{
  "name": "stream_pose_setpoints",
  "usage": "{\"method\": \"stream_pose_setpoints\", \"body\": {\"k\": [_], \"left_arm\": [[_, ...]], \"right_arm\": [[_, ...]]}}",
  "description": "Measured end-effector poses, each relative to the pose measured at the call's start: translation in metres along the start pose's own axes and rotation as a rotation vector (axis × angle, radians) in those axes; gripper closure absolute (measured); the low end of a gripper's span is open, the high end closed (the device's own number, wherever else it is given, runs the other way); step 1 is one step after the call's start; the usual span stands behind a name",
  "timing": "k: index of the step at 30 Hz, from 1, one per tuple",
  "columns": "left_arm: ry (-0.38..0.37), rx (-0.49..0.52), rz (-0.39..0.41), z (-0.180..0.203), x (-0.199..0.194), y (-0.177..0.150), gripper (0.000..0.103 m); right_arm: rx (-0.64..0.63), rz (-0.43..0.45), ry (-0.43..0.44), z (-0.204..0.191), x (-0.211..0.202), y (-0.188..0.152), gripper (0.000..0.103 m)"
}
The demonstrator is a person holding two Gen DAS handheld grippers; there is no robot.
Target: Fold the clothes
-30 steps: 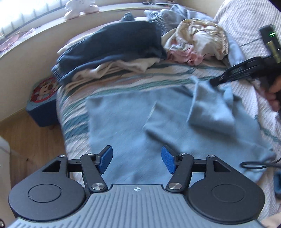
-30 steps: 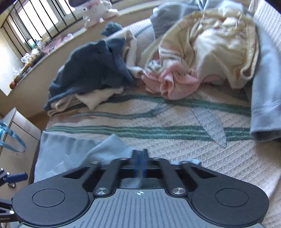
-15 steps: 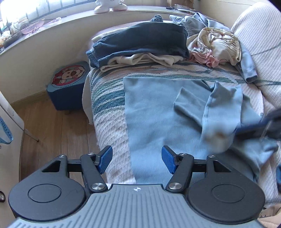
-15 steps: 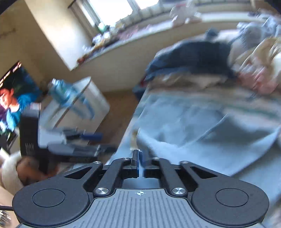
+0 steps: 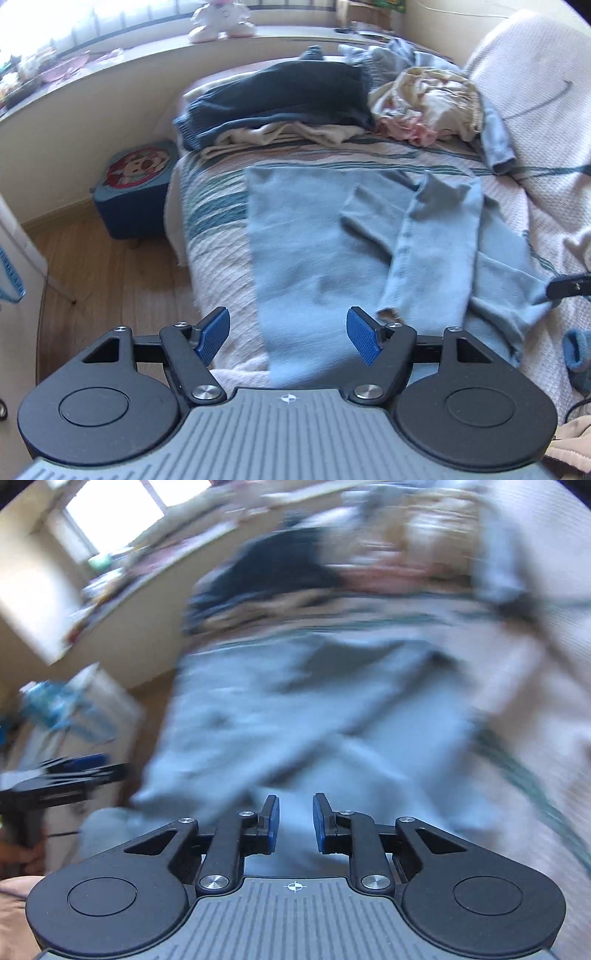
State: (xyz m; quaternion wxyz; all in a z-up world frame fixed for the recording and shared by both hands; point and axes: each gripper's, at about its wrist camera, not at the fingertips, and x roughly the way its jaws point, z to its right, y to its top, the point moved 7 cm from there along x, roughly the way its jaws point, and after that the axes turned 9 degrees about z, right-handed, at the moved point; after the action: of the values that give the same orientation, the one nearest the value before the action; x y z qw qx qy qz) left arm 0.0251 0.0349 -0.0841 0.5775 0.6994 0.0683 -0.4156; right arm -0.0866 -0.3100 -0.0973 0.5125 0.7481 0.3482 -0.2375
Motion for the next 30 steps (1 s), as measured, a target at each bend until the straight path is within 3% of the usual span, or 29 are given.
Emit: {"method": "stream_pose_setpoints", "body": {"k": [3,6,11,14,16,21,26,30], "left_arm": [[-0.038,0.045,0.003,0.022,0.005,0.005,0.035],[-0.075,0.103,0.004,0.047,0.011,0.01,0.035],[-0.142,0.201,0.018,0.092,0.018,0.016,0.033],[-0.173,0.247,0.015,0.117,0.028,0.018,0.028],[-0.191,0.268,0.005,0.132,0.036,0.018,0.028],[-0.184,0.287,-0.024,0.15,0.058,0.011,0.028],[-0.157,0.289,-0.133,0.148,0.083,-0.015,0.027],[-0.159,0.292,-0.07,0.149,0.066,-0.007,0.027]], "right_arm": [[0.094,0.017,-0.068,0.034,-0.014,-0.012,0.08],[0.154,0.042,-0.101,0.052,-0.018,-0.019,0.069],[0.223,0.056,-0.133,0.07,-0.008,-0.02,0.069],[0.242,0.061,-0.155,0.079,0.0,-0.017,0.056],[0.244,0.063,-0.164,0.084,0.003,-0.015,0.054],[0.243,0.043,-0.162,0.091,0.01,-0.014,0.054],[0.241,0.022,-0.161,0.098,0.017,-0.013,0.054],[0.253,0.027,-0.142,0.098,0.015,-0.014,0.054]]}}
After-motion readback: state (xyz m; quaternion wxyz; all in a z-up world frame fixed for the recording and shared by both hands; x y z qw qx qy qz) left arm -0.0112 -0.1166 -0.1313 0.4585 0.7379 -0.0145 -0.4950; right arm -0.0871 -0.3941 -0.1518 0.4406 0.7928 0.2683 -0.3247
